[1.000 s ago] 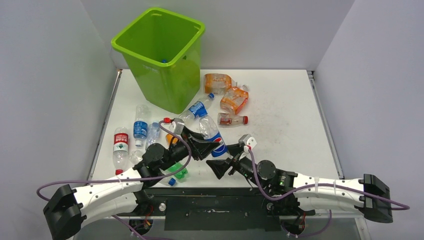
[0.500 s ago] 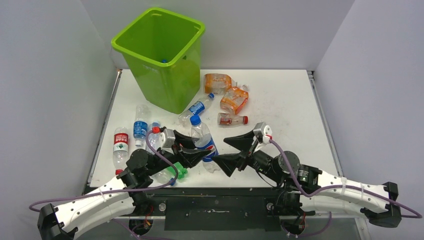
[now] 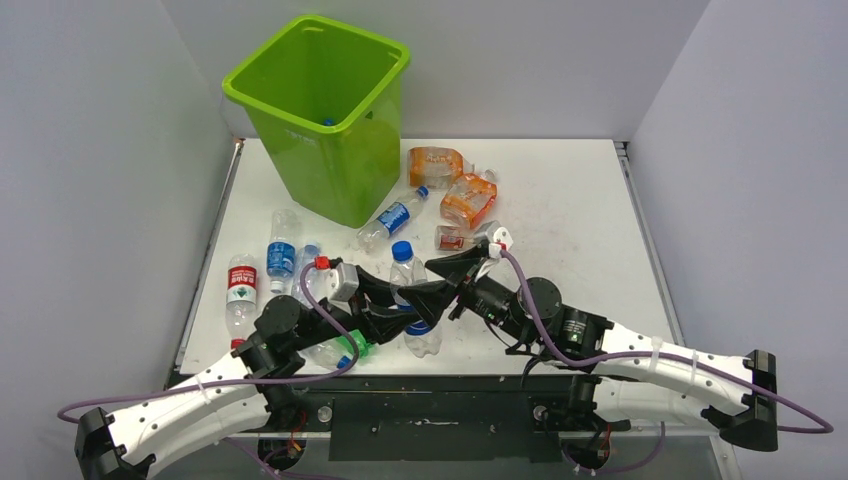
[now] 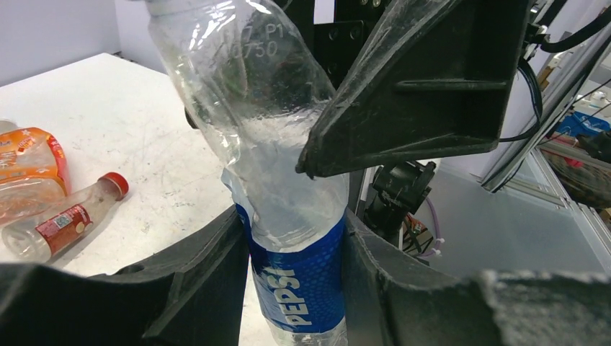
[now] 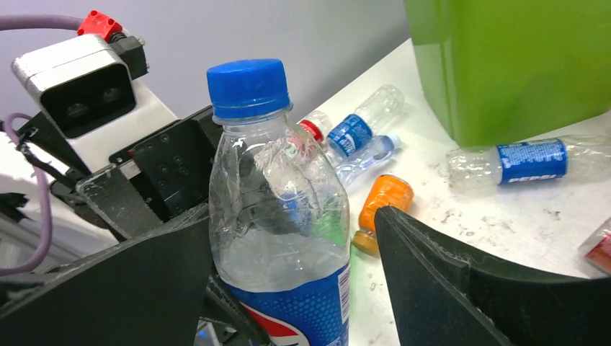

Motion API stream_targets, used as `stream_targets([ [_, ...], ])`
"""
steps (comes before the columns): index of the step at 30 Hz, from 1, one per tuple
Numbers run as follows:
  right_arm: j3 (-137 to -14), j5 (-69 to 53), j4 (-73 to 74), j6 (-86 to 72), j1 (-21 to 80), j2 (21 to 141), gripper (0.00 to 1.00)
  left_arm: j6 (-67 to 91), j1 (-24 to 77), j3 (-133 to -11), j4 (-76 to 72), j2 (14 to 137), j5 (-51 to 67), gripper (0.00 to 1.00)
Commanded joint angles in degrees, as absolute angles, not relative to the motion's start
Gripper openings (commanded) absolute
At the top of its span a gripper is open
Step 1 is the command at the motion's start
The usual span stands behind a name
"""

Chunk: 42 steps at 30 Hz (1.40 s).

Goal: Put the plastic bottles in the bin
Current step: Place the plastic bottle in the trash bin.

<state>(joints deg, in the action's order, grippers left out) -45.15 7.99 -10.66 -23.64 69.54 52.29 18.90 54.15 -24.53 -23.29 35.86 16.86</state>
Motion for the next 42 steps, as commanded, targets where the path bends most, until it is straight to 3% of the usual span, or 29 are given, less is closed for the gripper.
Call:
stream_targets([
  [1, -44.51, 3.75, -14.83, -26.75, 66.32, 52.03, 0.78, 19.0, 54.4, -28.17, -26.63, 35.02, 19.51, 0.19],
  [5, -44.75, 0.51, -14.9, -27.48, 64.78, 54.12, 0.86, 19.31, 54.57, -28.45, -27.18, 35.81, 19.94, 0.17],
  [11, -43.02, 1.08, -15.76, -27.56, 64.22, 54.32, 0.82, 19.86, 54.84, -28.74, -27.74, 36.64, 20.35, 0.14],
  [14, -42.19, 1.08, -15.78, -27.6, 63.79, 54.15, 0.73, 19.88, 54.87, -28.78, -27.77, 36.79, 20.35, 0.14],
  [17, -41.44, 0.56, -15.89, -27.4, 63.43, 53.82, 0.55, 19.82, 54.93, -28.91, -27.94, 36.89, 20.06, 0.16],
  [18, -41.09, 0.47, -16.05, -27.16, 63.45, 53.46, 0.51, 19.78, 54.94, -28.99, -27.98, 36.98, 19.86, 0.21],
  [20, -40.3, 0.8, -16.28, -26.48, 63.33, 52.48, 0.45, 19.78, 54.93, -29.0, -27.83, 36.92, 18.55, 0.41],
  [24, -39.9, 2.26, -14.61, -24.15, 63.12, 49.86, 0.41, 19.6, 54.93, -28.67, -27.13, 35.55, 15.98, 0.97],
  [32, -39.38, 4.81, -9.68, -20.18, 62.84, 45.09, 0.4, 17.8, 54.84, -24.54, -28.78, 24.27, -6.47, 0.96],
  [36, -38.15, 5.65, -8.96, -19.5, 62.84, 43.79, 0.39, 14.53, 54.8, -28.01, -27.47, 23.76, -15.76, 0.96],
  [42, -36.92, 5.3, -10.42, -19.86, 62.77, 43.86, 0.38, 16.52, 54.63, -43.27, -15.63, 36.78, -9.69, 0.96],
])
